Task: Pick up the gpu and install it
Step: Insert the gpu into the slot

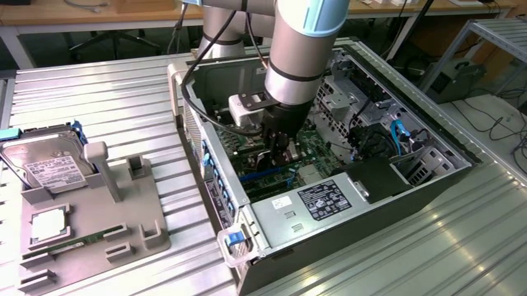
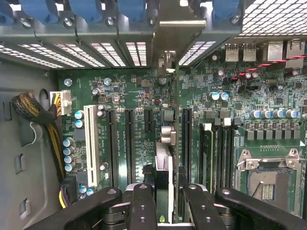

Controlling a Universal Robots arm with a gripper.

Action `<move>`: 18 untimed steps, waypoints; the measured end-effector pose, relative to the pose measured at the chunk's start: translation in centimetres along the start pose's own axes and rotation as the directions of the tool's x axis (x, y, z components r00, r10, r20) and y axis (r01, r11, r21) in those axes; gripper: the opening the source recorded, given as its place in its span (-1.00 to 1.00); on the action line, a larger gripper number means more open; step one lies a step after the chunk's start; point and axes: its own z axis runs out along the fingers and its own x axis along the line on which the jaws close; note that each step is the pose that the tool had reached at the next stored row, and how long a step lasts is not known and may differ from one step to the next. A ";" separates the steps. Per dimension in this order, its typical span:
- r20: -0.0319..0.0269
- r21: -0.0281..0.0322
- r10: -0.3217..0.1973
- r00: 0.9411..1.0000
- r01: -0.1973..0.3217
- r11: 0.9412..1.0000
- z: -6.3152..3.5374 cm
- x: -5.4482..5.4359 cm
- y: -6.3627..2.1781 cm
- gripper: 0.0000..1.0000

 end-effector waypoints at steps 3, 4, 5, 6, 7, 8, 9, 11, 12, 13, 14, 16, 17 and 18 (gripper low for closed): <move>0.000 0.000 0.000 1.000 0.000 1.000 0.05 0.0 0.00 -0.45; 0.000 0.000 0.000 1.000 0.000 1.000 0.09 0.0 0.00 -0.45; 0.000 0.000 0.000 1.000 0.000 1.000 0.12 0.0 0.00 -0.45; 0.000 0.000 0.000 1.000 0.000 1.000 0.15 0.0 0.00 -0.45; 0.000 0.000 0.000 1.000 0.000 1.000 0.18 0.0 0.00 -0.45; 0.000 0.000 0.000 1.000 0.000 1.000 0.20 0.0 0.01 -0.45; 0.000 0.000 0.000 1.000 0.000 1.000 0.20 0.0 0.01 -0.45; 0.000 0.000 0.000 1.000 0.000 1.000 0.21 0.0 0.01 -0.45; 0.000 0.000 0.000 1.000 0.000 1.000 0.22 0.0 0.00 -0.45; 0.000 0.000 0.000 1.000 0.000 1.000 0.22 0.0 0.00 -0.45; 0.000 0.000 0.000 1.000 0.000 1.000 0.21 0.0 0.01 -0.45; 0.000 0.000 0.000 1.000 0.000 1.000 0.22 0.0 0.00 -0.45; 0.000 0.000 0.000 1.000 0.000 1.000 0.22 0.0 0.01 -0.45; 0.000 0.000 0.000 1.000 0.000 1.000 0.22 0.0 0.00 -0.45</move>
